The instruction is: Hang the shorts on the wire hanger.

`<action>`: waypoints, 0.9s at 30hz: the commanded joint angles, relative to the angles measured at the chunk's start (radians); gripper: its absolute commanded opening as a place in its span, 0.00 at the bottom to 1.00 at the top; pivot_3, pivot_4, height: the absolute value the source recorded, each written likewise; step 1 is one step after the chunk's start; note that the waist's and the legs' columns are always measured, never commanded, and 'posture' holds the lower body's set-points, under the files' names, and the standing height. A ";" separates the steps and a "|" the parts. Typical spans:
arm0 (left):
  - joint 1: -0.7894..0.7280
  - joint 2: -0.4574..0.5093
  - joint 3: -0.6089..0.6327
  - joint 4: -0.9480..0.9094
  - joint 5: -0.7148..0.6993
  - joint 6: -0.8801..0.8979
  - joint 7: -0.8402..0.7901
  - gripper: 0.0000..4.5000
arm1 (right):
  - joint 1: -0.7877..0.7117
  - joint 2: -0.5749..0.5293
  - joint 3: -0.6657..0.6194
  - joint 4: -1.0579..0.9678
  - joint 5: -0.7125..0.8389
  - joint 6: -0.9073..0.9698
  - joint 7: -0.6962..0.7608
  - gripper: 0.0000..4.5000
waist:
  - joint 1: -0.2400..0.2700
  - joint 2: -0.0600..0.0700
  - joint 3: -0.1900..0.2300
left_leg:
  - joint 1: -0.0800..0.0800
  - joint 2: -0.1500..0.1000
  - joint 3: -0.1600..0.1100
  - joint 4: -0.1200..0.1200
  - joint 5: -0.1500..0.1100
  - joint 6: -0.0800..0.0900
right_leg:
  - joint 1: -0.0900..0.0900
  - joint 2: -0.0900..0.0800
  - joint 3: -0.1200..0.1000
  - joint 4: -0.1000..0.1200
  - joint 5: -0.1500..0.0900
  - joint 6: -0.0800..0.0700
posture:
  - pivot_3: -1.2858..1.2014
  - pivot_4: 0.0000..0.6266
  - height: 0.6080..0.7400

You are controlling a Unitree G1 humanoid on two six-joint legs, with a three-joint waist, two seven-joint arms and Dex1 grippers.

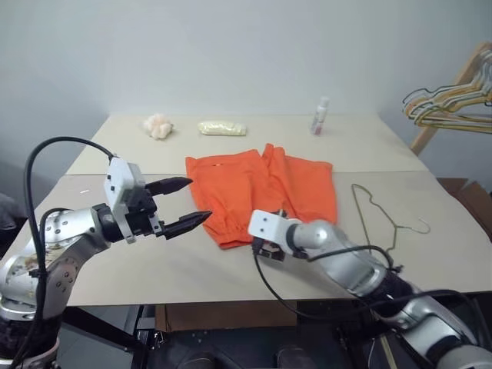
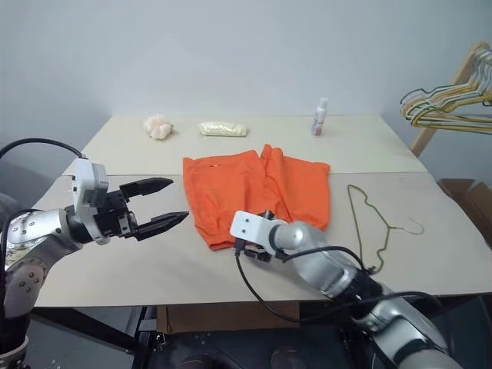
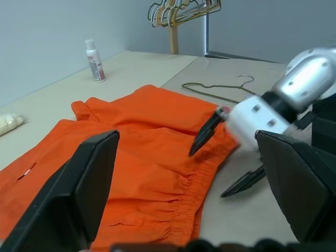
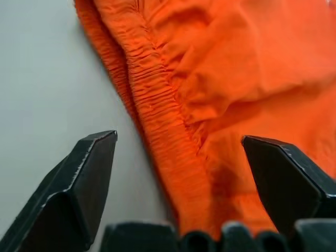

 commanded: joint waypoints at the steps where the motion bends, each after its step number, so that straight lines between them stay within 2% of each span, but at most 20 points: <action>1: -0.013 0.009 0.013 -0.023 -0.011 0.002 0.004 1.00 | -0.066 0.054 0.041 0.088 -0.051 -0.044 0.040 0.71 | -0.010 0.000 0.000 | -0.001 0.000 0.000 0.000 0.000 0.000 | -0.002 0.000 0.000 0.002 0.000 0.000 | 0.46 0.00 1.00; 3: -0.015 0.010 0.015 -0.021 -0.011 0.003 0.006 1.00 | -0.080 0.080 0.059 0.132 -0.071 -0.059 0.053 0.56 | -0.021 0.000 0.000 | -0.002 -0.001 -0.002 0.000 0.000 0.000 | -0.003 -0.001 -0.001 0.011 0.000 0.000 | 0.46 0.00 1.00; 8: -0.006 0.010 0.021 -0.030 -0.013 0.008 0.008 1.00 | -0.095 0.117 0.056 0.187 -0.117 -0.098 0.060 0.18 | -0.043 0.000 0.000 | 0.000 -0.001 -0.002 0.000 0.000 -0.001 | -0.003 -0.001 -0.002 0.013 0.000 0.000 | 0.46 0.00 1.00; 10: 0.000 0.010 0.023 -0.033 -0.012 0.008 0.006 1.00 | -0.082 0.079 0.054 0.181 -0.138 -0.148 0.081 0.03 | -0.048 0.000 0.000 | 0.001 -0.001 -0.002 0.000 0.000 -0.001 | -0.002 -0.001 -0.002 0.013 0.000 0.000 | 0.46 0.00 1.00; 11: 0.001 0.010 0.023 -0.032 -0.011 0.006 0.005 1.00 | -0.066 0.046 0.046 0.172 -0.143 -0.220 0.091 0.01 | -0.048 0.000 0.000 | 0.001 -0.001 -0.003 0.000 0.000 -0.001 | -0.002 -0.001 -0.002 0.013 0.000 0.000 | 0.46 0.00 1.00; 15: -0.005 0.011 0.022 -0.014 -0.003 0.001 -0.001 1.00 | 0.019 -0.153 -0.024 0.140 -0.083 -0.720 0.195 0.01 | -0.037 0.000 0.000 | 0.000 -0.002 -0.006 0.000 0.000 -0.001 | -0.003 -0.003 -0.005 0.011 0.000 0.000 | 0.46 0.00 1.00; 16: -0.006 0.011 0.020 -0.010 -0.001 -0.002 -0.004 1.00 | 0.032 -0.211 -0.039 0.163 -0.069 -0.892 0.223 0.01 | -0.037 0.000 0.000 | 0.000 -0.003 -0.006 0.000 0.000 -0.001 | -0.002 -0.004 -0.006 0.009 0.000 0.000 | 0.46 0.00 1.00; 19: -0.012 0.012 0.012 -0.001 0.005 -0.008 -0.016 1.00 | 0.030 -0.332 -0.079 0.296 -0.062 -1.191 0.298 0.01 | -0.044 0.000 0.000 | 0.000 -0.003 -0.005 0.000 0.000 -0.001 | -0.001 -0.004 -0.006 0.007 -0.001 0.001 | 0.46 0.00 1.00; 22: -0.023 0.008 0.002 0.014 0.012 -0.013 -0.024 1.00 | -0.050 -0.355 -0.097 0.525 -0.170 -1.393 0.234 0.01 | -0.063 0.000 0.001 | 0.006 -0.001 -0.003 0.000 0.000 0.000 | 0.005 -0.003 -0.004 0.005 -0.001 0.000 | 0.45 0.00 1.00; 25: -0.032 0.003 -0.009 0.026 0.019 -0.019 -0.034 1.00 | -0.161 -0.330 -0.103 0.733 -0.280 -1.512 0.135 0.01 | -0.084 0.002 0.002 | 0.015 -0.001 -0.003 -0.002 0.000 -0.001 | 0.013 -0.002 -0.003 0.004 -0.002 -0.001 | 0.45 0.00 1.00; 27: -0.035 0.000 -0.015 0.028 0.022 -0.022 -0.042 1.00 | -0.219 -0.312 -0.097 0.837 -0.348 -1.569 0.067 0.13 | -0.093 0.002 0.002 | 0.016 0.000 -0.003 -0.003 0.000 -0.001 | 0.013 -0.001 -0.002 0.004 -0.002 -0.002 | 0.45 0.00 1.00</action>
